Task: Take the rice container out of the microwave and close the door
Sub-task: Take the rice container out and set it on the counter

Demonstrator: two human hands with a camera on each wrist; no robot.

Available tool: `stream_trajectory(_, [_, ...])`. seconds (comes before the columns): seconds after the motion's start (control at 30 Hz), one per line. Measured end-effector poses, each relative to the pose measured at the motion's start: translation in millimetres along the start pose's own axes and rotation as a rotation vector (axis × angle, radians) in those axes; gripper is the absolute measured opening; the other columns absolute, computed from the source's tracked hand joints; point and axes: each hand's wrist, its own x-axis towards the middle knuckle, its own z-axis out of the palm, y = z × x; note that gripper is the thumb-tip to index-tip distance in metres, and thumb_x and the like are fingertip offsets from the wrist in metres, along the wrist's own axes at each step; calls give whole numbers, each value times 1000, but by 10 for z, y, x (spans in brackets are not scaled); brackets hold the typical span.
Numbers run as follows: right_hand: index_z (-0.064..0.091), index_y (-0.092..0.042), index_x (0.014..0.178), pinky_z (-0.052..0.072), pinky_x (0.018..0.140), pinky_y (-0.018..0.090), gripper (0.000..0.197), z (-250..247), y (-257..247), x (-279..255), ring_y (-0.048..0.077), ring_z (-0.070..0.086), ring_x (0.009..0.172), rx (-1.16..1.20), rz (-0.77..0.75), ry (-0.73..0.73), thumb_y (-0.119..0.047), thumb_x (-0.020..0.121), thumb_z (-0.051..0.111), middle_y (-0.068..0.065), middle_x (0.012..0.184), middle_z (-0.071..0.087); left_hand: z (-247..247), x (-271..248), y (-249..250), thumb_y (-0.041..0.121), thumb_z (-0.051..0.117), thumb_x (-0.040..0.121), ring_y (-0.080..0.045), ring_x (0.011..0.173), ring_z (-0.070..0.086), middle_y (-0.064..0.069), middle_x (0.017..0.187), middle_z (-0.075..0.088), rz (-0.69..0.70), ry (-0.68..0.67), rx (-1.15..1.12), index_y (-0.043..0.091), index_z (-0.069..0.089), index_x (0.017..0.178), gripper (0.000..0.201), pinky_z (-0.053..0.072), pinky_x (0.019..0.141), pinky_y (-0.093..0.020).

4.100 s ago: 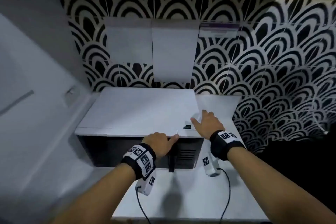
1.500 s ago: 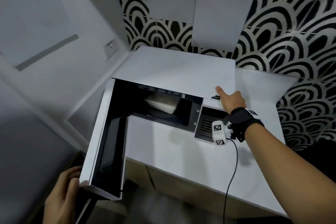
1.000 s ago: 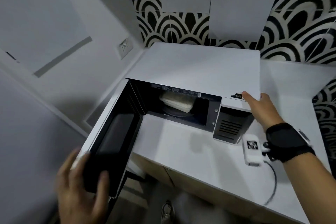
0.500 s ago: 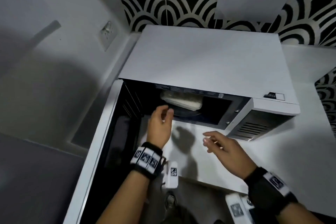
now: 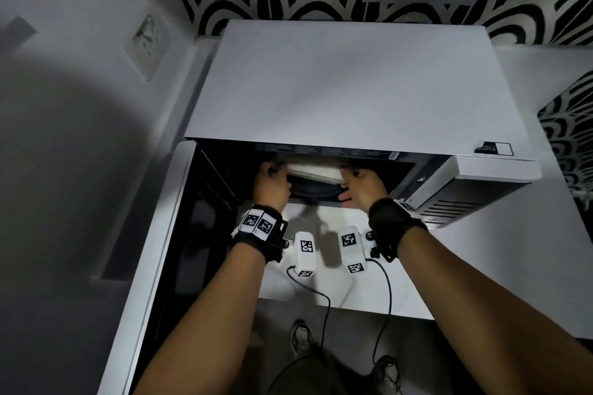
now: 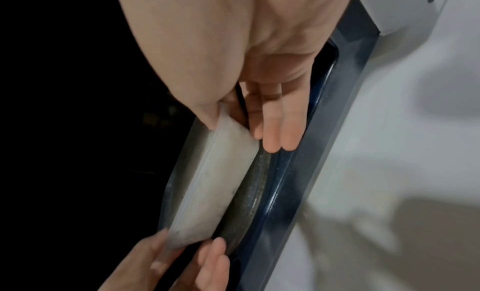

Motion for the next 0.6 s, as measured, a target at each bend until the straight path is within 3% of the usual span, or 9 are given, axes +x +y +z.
stream_trajectory(0.07, [57,-2,124,56,65,38,34,1,25,-25,21,59,63,-7,-30,7,-25,99,53,8,93,58,-13,-57,-26,16,50,99,-21,64,56,-4,79,53,38,3,-40,22,49,89,11,47,59,-32])
stream_trajectory(0.13, [57,-4,119,55,63,35,27,-13,72,-87,20,61,64,-4,-63,-1,-23,99,53,6,88,58,-33,-129,-47,14,48,99,-24,70,58,-5,81,52,45,15,-97,25,45,84,19,50,64,-33])
stream_trajectory(0.2, [58,-9,96,54,63,34,13,-35,129,-168,22,65,68,-15,-100,-4,-21,99,53,5,79,55,-61,-220,-62,10,48,99,-25,72,58,-6,80,52,37,25,-170,22,43,84,20,52,67,-30])
stream_trajectory(0.3, [49,-18,72,53,76,40,26,-120,238,-302,22,66,77,-46,-148,26,-21,97,57,1,72,49,-122,-401,-109,7,50,98,-21,71,62,-7,84,55,16,11,-242,18,45,88,16,56,71,-28])
stream_trajectory(0.4, [51,-16,80,52,86,46,18,-238,331,-468,17,55,73,19,-162,35,-14,93,63,4,76,53,-181,-610,-155,4,50,98,-16,70,63,-9,85,59,13,2,-286,13,48,95,9,61,78,-31])
stream_trajectory(0.47, [54,-11,93,53,88,46,10,-312,367,-587,19,58,79,121,-130,17,-11,92,64,10,87,61,-226,-727,-169,3,49,98,-14,65,60,-8,77,57,22,1,-306,12,50,93,10,62,69,-28])
stream_trajectory(0.53, [54,-8,110,54,88,45,21,-416,368,-734,24,64,89,210,-80,-32,-13,93,64,15,105,65,-269,-836,-176,3,48,97,-13,63,59,-6,73,56,29,-9,-292,15,52,88,16,59,62,-26])
stream_trajectory(0.6, [51,-15,124,57,86,45,35,-526,384,-870,27,67,98,250,-40,-91,-22,93,64,11,118,63,-305,-938,-165,4,48,98,-9,61,60,-4,75,57,33,-37,-258,14,52,85,16,56,57,-24])
